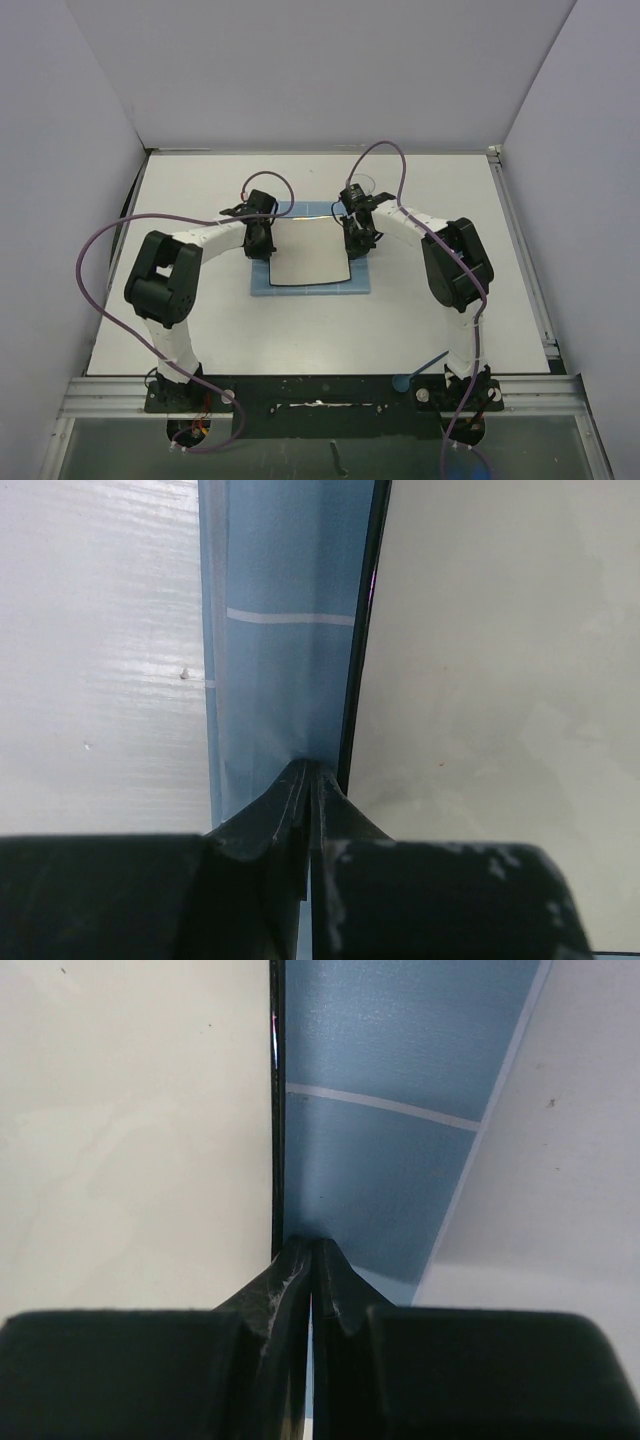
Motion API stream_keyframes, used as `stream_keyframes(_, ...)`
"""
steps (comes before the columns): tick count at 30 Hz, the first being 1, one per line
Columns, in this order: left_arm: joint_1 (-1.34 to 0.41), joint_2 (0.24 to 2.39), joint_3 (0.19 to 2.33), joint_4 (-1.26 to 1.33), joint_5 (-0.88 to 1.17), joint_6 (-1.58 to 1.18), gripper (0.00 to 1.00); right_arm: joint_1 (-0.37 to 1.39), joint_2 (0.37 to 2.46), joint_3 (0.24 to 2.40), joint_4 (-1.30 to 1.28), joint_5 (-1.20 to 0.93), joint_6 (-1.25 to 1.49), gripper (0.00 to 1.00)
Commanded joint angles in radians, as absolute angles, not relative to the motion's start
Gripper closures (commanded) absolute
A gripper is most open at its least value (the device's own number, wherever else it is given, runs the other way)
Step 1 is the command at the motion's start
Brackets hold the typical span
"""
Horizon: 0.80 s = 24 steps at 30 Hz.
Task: Set the dinner table for one person
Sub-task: Adjust the plate on the napkin.
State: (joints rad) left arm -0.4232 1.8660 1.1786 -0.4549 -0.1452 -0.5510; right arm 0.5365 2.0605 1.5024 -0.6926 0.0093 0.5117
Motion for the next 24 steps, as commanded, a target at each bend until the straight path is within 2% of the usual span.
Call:
stream_keyframes(1,-0.431,1.947,1.212,-0.265,-0.092,-0.565,1.00,0.615,2.065,1.478,-0.654,-0.159,0.562,1.00)
stream_keyframes(14,-0.416,1.930,1.234,-0.280,-0.129,-0.534,1.00,0.615,2.085,1.462,-0.637,-0.163,0.561,1.00)
stream_keyframes(24,-0.369,1.992,1.345,-0.310,-0.108,-0.503,1.00,0.608,2.086,1.440,-0.623,-0.166,0.561,1.00)
